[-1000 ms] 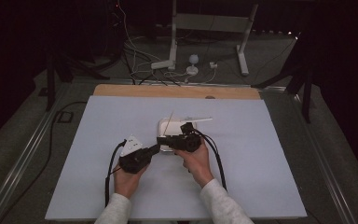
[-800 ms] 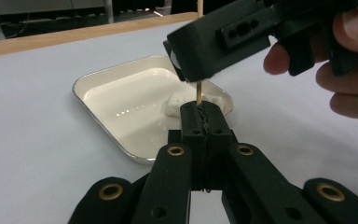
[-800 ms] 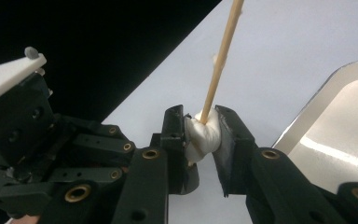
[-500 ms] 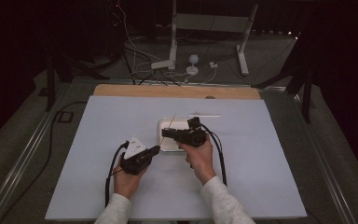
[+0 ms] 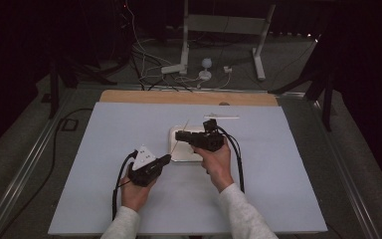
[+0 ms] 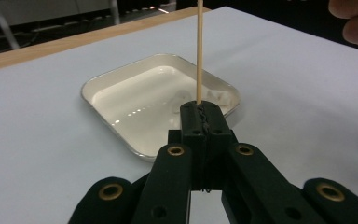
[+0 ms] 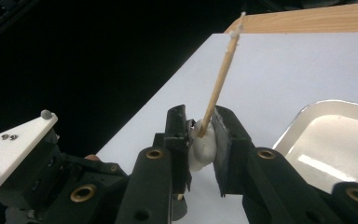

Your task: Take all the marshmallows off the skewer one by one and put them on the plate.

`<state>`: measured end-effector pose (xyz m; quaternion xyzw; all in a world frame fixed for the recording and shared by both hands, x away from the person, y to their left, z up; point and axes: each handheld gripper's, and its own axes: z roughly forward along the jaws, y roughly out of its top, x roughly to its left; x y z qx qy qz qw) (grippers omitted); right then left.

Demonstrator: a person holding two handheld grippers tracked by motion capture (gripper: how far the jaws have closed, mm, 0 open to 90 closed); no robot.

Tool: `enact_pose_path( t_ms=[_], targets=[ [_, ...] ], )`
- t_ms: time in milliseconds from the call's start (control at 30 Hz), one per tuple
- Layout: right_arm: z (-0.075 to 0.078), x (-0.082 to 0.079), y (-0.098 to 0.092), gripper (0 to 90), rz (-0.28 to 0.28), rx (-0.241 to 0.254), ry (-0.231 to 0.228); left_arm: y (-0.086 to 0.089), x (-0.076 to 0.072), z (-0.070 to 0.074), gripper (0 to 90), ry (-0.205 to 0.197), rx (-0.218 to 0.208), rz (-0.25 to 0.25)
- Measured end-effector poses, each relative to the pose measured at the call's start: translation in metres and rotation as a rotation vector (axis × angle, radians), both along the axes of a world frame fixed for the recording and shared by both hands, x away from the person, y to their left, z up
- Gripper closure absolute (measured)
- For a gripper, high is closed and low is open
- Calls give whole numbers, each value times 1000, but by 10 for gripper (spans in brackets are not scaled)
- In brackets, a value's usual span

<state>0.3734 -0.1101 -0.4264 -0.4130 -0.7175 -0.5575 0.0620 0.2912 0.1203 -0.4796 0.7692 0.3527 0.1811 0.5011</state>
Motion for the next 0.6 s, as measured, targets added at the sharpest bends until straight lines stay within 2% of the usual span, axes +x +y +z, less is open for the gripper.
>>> enact_pose_path(
  t_ms=[33,100,200,300,333,367,433,500,600],
  targets=[
    [0,-1,1,770,0,2,-1,1,0,0,900,10,-16,0],
    [-1,-3,4,742,13,-7,-11,0,0,0,900,17,-19,8],
    [-6,-3,6,625,34,9,4,0,0,0,900,22,-24,25],
    [-12,-5,12,571,60,-15,23,0,1,0,900,31,-46,26],
    [-14,-5,15,609,62,-28,23,0,1,0,900,29,-46,23],
    [-15,-6,17,692,61,-36,21,0,0,0,900,27,-46,20],
    [-17,-6,19,785,63,-36,31,1,0,0,900,25,-47,18],
    [-16,-7,18,823,37,-41,17,2,0,1,900,14,-50,18],
    [-11,-8,17,831,26,-35,-2,3,-1,2,900,-5,-57,17]
  ],
)
